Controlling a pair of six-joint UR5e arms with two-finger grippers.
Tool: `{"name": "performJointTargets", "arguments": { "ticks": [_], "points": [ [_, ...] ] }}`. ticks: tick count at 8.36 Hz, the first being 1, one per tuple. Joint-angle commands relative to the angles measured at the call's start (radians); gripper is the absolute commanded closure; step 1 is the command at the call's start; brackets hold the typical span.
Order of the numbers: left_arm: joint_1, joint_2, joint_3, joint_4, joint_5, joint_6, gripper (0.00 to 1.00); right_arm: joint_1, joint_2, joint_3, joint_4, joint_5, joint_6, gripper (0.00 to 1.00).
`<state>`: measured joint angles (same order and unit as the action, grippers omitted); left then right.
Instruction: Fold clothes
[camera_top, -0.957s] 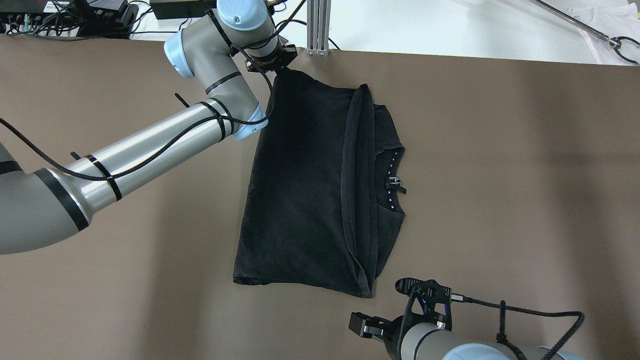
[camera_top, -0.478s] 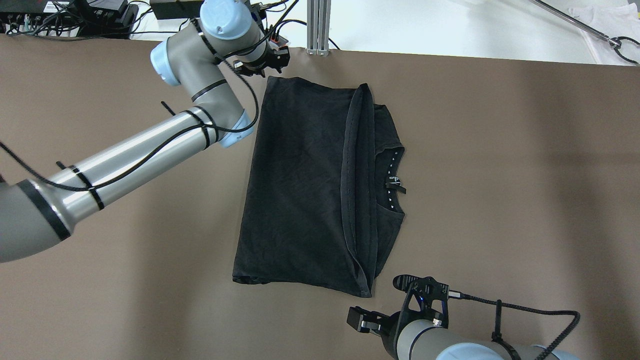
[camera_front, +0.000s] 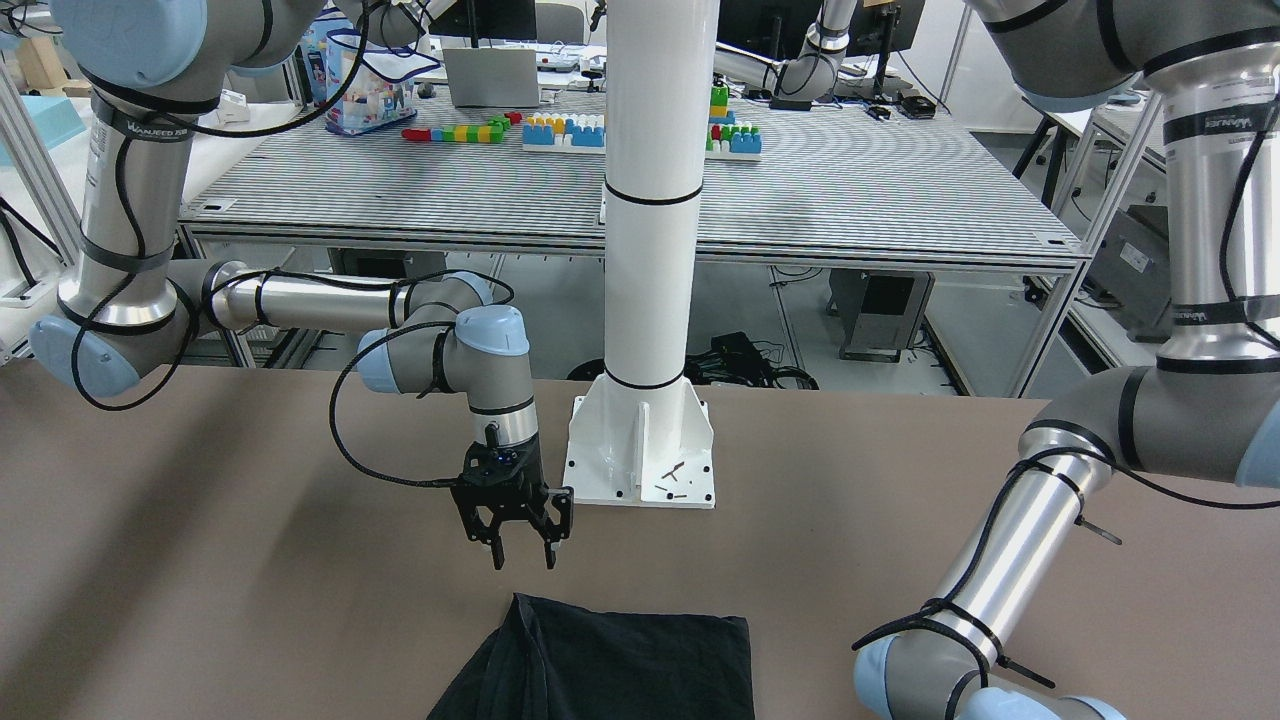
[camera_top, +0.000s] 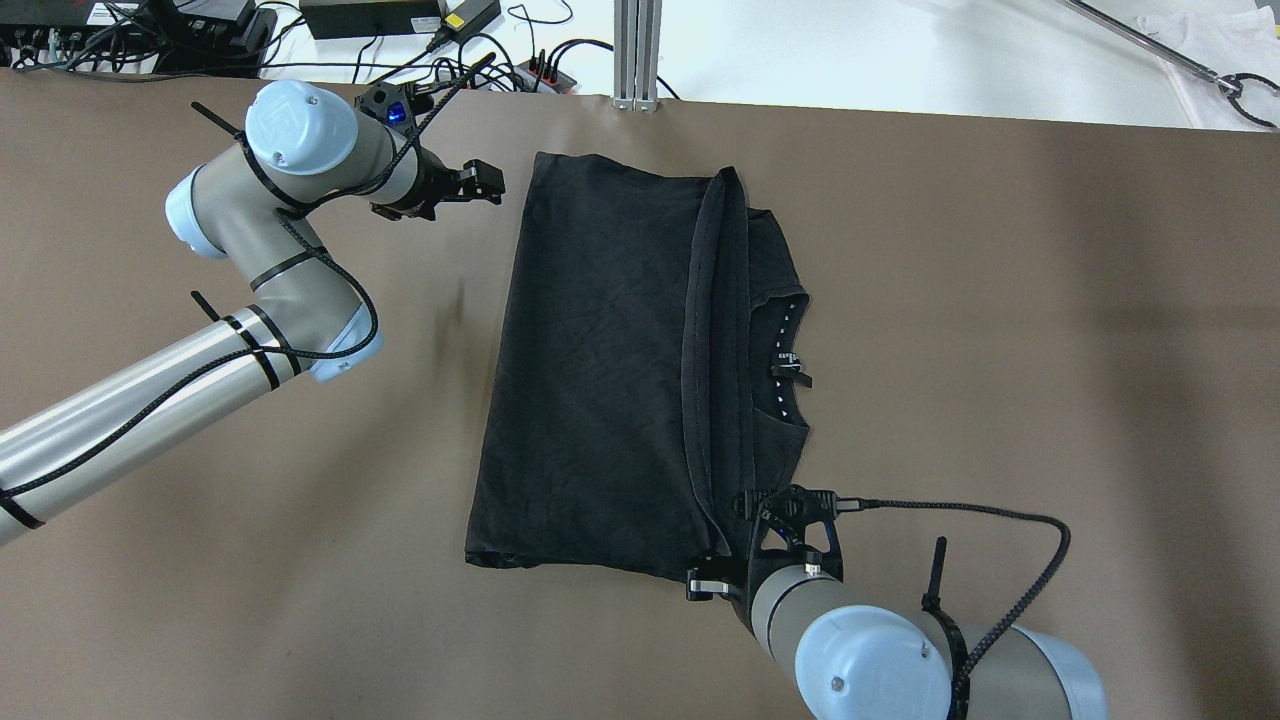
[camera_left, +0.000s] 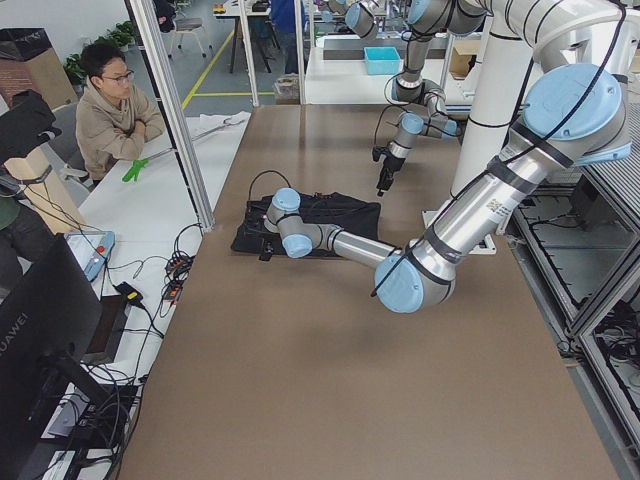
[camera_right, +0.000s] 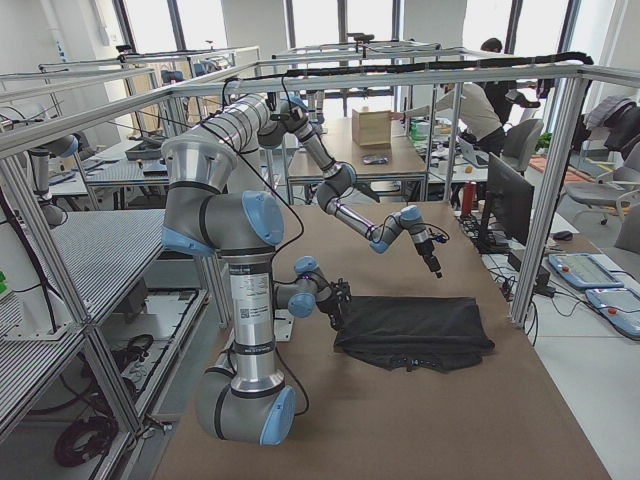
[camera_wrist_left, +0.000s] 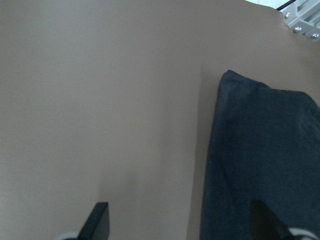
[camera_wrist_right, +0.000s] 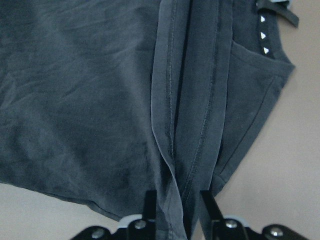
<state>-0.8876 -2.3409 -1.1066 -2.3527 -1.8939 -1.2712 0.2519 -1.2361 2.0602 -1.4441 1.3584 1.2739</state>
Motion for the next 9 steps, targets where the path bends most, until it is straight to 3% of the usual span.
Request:
{"name": "performJointTargets", "arguments": {
  "ticks": [1, 9],
  "points": [
    [0.002, 0.017, -0.024, 0.0, -0.001, -0.008, 0.0, 0.035, 0.093, -0.141, 0.051, 0.007, -0.208, 0.61],
    [0.007, 0.043, -0.048, -0.003, 0.009, -0.025, 0.0, 0.069, 0.09, -0.276, 0.192, 0.06, -0.228, 0.65]
  ]
}}
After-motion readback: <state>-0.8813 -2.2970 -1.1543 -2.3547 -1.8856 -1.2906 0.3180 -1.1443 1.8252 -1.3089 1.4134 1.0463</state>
